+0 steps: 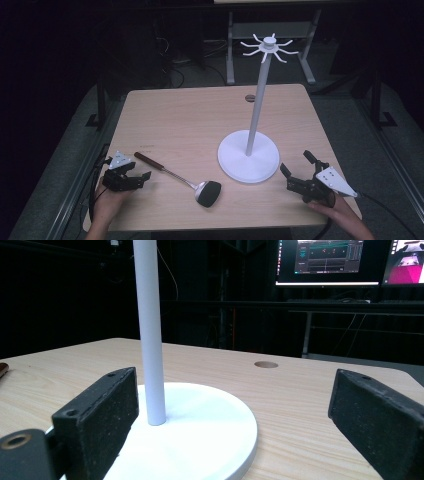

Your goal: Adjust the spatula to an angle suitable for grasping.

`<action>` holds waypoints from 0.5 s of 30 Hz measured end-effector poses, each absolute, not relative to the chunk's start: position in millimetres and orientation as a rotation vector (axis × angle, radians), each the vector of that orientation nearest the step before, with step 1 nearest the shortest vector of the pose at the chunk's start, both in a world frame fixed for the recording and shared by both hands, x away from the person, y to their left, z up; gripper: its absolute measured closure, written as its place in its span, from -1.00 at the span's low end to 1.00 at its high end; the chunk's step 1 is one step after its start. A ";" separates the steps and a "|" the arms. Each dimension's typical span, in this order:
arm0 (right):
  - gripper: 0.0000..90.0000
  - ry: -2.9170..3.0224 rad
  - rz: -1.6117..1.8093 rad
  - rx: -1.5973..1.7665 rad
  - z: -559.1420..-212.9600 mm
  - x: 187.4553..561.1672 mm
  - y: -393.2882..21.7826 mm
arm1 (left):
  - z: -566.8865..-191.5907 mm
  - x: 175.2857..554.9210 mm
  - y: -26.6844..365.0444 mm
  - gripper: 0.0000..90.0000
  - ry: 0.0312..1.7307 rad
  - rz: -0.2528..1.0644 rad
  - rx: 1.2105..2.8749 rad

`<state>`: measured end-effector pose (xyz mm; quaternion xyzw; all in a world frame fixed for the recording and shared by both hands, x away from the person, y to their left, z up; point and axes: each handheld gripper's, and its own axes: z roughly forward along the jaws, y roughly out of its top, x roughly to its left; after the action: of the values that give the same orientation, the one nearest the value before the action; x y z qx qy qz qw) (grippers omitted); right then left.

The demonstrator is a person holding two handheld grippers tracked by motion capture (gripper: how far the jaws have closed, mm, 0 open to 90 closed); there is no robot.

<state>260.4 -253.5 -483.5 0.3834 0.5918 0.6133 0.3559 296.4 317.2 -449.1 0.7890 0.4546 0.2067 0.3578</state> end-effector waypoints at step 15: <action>-0.88 1.529 1.576 0.988 -483.4 260.3 -253.3 | -437.3 318.0 330.4 0.35 1.260 0.597 1.976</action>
<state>260.3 -253.3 -483.4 0.3829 0.5928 0.6111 0.3586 318.0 330.4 -437.3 0.7643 0.4874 0.2309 0.3536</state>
